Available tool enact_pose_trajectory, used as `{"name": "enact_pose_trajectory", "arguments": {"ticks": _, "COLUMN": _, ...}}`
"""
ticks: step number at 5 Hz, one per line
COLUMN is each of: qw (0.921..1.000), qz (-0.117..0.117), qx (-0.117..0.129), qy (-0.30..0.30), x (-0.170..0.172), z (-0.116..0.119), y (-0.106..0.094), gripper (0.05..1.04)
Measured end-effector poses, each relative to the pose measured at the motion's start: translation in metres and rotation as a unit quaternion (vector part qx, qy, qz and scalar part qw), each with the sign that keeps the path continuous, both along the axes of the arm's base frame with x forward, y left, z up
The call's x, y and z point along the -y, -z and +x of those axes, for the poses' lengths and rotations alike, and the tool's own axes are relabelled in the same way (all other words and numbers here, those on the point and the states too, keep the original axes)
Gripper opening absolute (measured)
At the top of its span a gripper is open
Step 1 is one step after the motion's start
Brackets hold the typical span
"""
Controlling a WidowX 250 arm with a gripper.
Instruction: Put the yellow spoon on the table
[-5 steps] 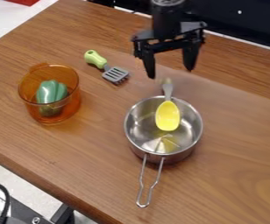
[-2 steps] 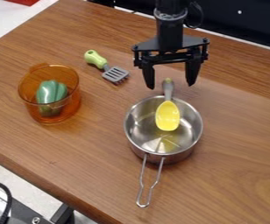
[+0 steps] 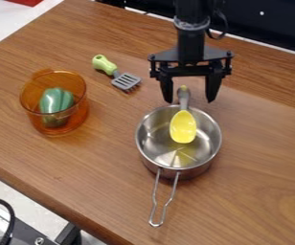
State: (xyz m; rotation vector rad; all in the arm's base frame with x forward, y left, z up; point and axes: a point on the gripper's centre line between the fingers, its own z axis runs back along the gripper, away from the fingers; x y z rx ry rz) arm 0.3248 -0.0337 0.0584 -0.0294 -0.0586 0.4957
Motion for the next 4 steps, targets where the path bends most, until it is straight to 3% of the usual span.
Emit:
{"name": "enact_pose_trajectory", "arguments": {"ticks": 2, "qw": 0.9999, "qz": 0.013, "qx": -0.003, "qy": 0.004, "x": 0.0013, "z": -0.0023, "y": 0.0093, "gripper": 0.355}}
{"name": "enact_pose_trajectory", "arguments": {"ticks": 4, "qw": 0.9999, "qz": 0.003, "qx": -0.011, "qy": -0.001, "x": -0.0052, "z": -0.0035, "y": 0.0088, "gripper": 0.315}}
